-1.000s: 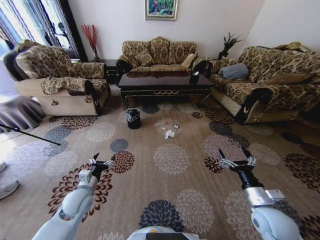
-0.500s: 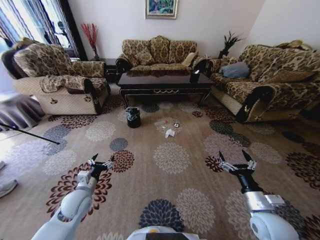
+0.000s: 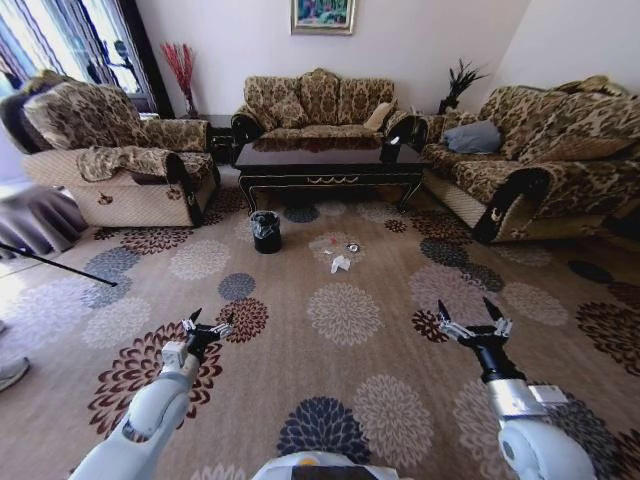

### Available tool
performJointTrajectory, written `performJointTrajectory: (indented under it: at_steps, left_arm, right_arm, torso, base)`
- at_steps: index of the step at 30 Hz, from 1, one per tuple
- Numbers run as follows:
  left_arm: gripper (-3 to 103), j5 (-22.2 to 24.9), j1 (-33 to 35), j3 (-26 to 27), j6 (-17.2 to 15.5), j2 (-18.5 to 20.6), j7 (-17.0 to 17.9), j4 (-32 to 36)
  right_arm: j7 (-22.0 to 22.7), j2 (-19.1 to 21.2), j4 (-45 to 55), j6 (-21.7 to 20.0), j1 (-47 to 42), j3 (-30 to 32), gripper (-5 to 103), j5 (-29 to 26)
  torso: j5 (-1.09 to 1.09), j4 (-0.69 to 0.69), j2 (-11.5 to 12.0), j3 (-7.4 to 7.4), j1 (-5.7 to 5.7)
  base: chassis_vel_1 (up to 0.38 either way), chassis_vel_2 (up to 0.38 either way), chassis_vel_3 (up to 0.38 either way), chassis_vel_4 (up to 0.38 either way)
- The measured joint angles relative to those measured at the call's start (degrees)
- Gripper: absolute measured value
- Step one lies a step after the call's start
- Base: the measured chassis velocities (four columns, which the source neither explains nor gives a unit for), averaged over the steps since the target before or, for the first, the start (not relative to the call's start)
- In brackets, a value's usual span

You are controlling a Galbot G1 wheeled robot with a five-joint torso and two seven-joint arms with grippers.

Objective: Move to the front of the table and pick up the trash from the floor, then place it into the trash bin.

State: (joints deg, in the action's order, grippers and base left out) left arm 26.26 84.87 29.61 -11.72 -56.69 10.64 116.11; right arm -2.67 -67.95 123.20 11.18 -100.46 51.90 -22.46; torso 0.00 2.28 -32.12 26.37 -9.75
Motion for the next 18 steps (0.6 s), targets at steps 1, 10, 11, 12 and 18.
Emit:
performJointTrajectory:
  at_steps: [1, 10, 11, 12, 18]
  left_arm:
    - [100, 0.00, 0.00, 0.00, 0.00, 0.00, 0.00, 0.00]
    - [100, 0.01, -0.29, 0.03, 0.15, -0.80, -0.15, -0.20]
    - [100, 0.01, -0.29, 0.03, 0.15, -0.80, -0.15, -0.20]
    - [100, 0.08, -0.32, 0.24, 0.25, -1.02, -0.15, 0.00]
    - [100, 0.54, -0.15, 1.42, 1.19, -0.88, -0.26, 1.57]
  right_arm:
    - [0.00, 0.00, 0.00, 0.00, 0.00, 0.00, 100, 0.00]
    - [-0.30, -0.01, -0.61, -0.59, 1.18, -0.80, 100, -2.65]
    - [-0.30, -0.01, -0.61, -0.59, 1.18, -0.80, 100, -2.65]
    - [-0.81, -0.10, -0.77, -0.22, 1.20, -0.79, 100, -3.10]
    - [-4.44, -1.26, -2.41, 2.45, 2.97, -1.61, 100, -5.75]
  torso:
    - [0.00, 0.00, 0.00, 0.00, 0.00]
    - [0.00, 0.01, 2.33, -1.42, 0.90]
    - [0.00, 0.01, 2.33, -1.42, 0.90]
    - [0.00, 0.01, 2.61, -1.61, 1.01]
    - [0.00, 0.00, 4.12, -2.63, 1.50]
  base:
    - [0.000, 0.000, 0.000, 0.000]
    - [0.000, 0.000, 0.000, 0.000]
    - [0.000, 0.000, 0.000, 0.000]
    - [0.000, 0.000, 0.000, 0.000]
    - [0.000, 0.000, 0.000, 0.000]
